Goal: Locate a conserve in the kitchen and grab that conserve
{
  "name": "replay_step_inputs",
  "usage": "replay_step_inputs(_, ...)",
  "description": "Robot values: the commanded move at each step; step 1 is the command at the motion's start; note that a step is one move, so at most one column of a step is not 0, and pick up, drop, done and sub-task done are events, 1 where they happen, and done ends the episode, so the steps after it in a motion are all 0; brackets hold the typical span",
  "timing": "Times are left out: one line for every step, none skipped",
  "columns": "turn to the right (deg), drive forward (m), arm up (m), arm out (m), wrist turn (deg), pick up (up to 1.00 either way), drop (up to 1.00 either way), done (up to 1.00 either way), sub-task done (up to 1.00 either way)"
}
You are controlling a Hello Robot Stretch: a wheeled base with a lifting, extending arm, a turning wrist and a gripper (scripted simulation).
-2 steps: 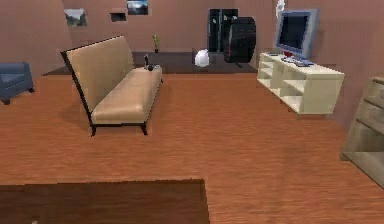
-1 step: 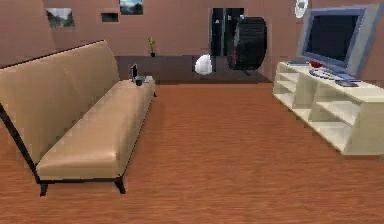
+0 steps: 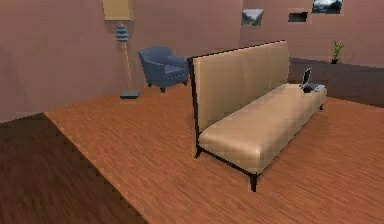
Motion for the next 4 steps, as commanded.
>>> replay_step_inputs(-6.0, 0.00, 0.00, 0.00, 0.0, 0.00, 0.00, 0.00, 0.00)
replay_step_inputs(0.0, 0.95, 0.00, 0.00, 0.0, 0.00, 0.00, 0.00, 0.00)
replay_step_inputs(-39.0, 0.00, 0.00, 0.00, 0.0, 0.00, 0.00, 0.00, 0.00)
replay_step_inputs(0.0, 0.05, 0.00, 0.00, 0.0, 0.00, 0.00, 0.00, 0.00)
